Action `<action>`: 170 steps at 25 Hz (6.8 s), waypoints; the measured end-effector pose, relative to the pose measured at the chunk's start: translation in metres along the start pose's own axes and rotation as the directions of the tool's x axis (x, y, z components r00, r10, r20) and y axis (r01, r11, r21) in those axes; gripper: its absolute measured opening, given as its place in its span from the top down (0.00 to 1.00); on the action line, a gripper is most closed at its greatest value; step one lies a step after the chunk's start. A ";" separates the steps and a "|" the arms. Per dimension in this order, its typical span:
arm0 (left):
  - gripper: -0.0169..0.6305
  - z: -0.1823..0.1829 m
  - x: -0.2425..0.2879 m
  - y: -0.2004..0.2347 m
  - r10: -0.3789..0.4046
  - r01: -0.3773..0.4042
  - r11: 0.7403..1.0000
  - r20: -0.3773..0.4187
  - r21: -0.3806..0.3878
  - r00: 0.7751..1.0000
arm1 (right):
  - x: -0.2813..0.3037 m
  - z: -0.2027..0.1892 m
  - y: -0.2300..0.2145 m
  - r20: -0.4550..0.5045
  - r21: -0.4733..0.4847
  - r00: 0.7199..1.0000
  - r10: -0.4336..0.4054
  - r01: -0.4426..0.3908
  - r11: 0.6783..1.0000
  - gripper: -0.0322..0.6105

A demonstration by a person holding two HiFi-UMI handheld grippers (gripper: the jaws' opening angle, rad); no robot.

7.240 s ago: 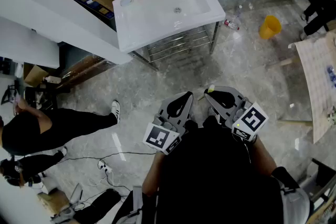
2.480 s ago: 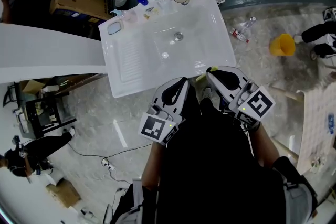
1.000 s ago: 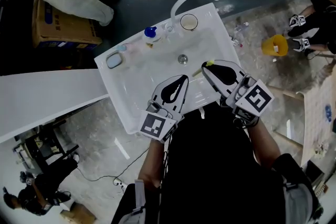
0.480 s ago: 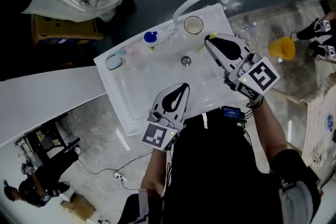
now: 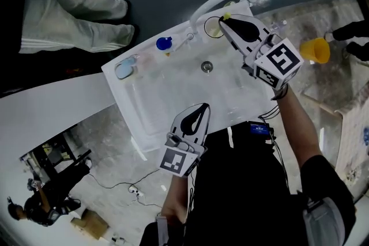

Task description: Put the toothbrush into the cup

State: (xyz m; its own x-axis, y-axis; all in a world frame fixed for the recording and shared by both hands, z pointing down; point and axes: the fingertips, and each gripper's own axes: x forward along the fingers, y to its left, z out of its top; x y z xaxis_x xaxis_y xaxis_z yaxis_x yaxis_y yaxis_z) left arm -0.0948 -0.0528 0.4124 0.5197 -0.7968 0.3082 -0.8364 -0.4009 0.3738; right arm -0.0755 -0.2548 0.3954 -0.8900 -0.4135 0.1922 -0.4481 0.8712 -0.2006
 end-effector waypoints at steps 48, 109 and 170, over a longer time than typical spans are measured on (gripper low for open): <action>0.96 -0.026 0.006 0.016 0.025 -0.028 0.998 -0.051 -0.065 0.998 | 0.043 -0.121 -0.076 -0.168 0.240 0.972 -0.163 0.200 0.950 0.85; 0.96 0.057 0.006 -0.076 -0.036 0.021 0.993 0.132 0.119 0.991 | -0.149 0.008 0.126 -0.035 0.055 0.999 0.028 -0.026 0.998 0.93; 0.96 -0.103 -0.269 -0.303 -0.073 0.037 0.982 0.193 0.186 0.979 | -0.401 -0.077 0.433 0.022 0.065 0.999 0.034 -0.035 0.997 0.93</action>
State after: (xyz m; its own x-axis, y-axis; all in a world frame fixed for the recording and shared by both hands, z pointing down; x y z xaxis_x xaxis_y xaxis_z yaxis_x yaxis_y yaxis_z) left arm 0.0370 0.3297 0.3059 0.5360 -0.8375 0.1059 -0.8346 -0.5069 0.2156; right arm 0.0942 0.3087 0.3050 -0.9062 -0.3898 0.1640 -0.4212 0.8660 -0.2694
